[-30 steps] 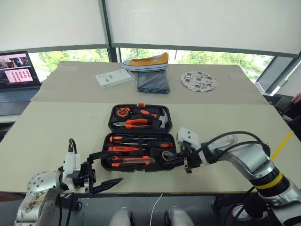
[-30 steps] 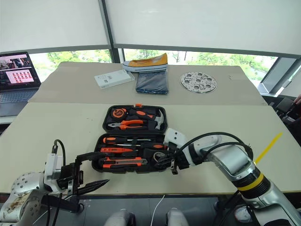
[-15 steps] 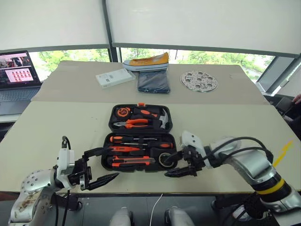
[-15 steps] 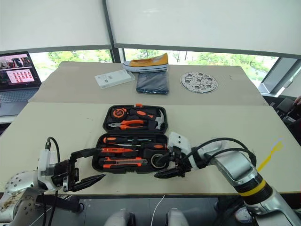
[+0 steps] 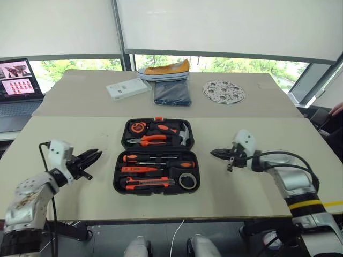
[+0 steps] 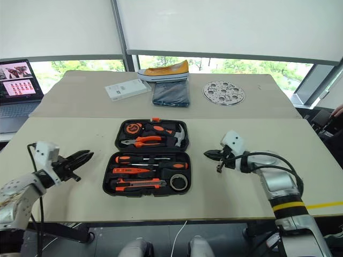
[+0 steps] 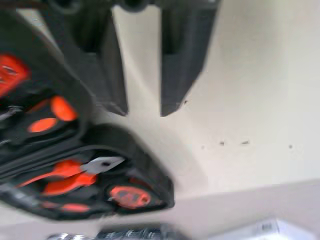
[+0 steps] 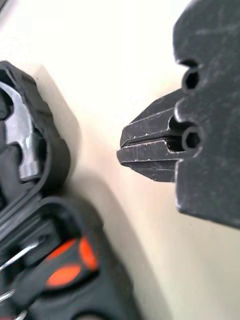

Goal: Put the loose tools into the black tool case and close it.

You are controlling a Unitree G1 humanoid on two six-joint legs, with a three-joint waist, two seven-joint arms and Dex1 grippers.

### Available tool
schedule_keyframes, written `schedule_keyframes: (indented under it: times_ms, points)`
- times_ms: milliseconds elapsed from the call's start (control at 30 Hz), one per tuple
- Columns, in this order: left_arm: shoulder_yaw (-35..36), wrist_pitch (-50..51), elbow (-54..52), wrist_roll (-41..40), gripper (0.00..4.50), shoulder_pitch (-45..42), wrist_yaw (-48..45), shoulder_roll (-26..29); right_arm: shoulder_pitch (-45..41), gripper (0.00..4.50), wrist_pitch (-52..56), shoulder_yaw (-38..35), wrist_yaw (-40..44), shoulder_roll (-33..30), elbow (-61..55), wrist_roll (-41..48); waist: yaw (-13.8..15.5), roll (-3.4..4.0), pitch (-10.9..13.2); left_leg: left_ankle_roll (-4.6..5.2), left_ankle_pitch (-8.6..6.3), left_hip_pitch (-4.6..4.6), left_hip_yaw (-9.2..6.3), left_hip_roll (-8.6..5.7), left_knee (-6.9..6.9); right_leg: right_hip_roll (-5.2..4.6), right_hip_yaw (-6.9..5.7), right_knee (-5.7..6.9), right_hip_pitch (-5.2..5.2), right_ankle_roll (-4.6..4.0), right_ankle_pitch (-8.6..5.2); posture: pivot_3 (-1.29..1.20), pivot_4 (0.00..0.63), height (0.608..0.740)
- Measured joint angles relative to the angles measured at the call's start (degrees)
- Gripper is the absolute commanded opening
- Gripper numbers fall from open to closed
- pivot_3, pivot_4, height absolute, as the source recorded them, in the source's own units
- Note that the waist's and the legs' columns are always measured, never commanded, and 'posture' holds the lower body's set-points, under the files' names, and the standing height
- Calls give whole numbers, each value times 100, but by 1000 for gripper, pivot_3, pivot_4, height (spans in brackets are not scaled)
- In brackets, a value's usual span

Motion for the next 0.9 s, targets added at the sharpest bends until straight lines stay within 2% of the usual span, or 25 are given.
schedule_keyframes:
  times_ms: [233, 433, 600, 900]
  points:
    - [-347, 27, 430, 273, 74, -534, -149, -75, -483, 0, -755, 112, -70, 457, 962, -336, 3, 1, 1, -1, 0, 0, 3, -1, -6, -3, -1, 0, -1, -1, 0, 0, 150, 740]
    - [-792, -243, 744, 475, 74, -773, -770, -159, -544, 0, -1020, 217, 602, 713, 1073, -255, 6, 1, 1, -1, 0, 0, 4, -2, -6, -3, -1, 2, 1, -1, 1, 0, 150, 740]
    - [-972, -403, 701, 520, 74, -745, -1399, -74, -254, 0, -1090, 100, 832, 491, 823, -229, 33, 2, 2, -2, -1, -3, 4, -7, -6, -12, -3, 1, 1, 2, -1, 0, 150, 740]
    - [-1250, -366, 260, 553, 74, -665, -1615, -390, 583, 0, -523, -292, 1058, -124, -255, 67, 131, 2, 2, 0, -2, -7, 2, -18, -4, -20, -2, -2, 1, 8, -1, 0, 150, 740]
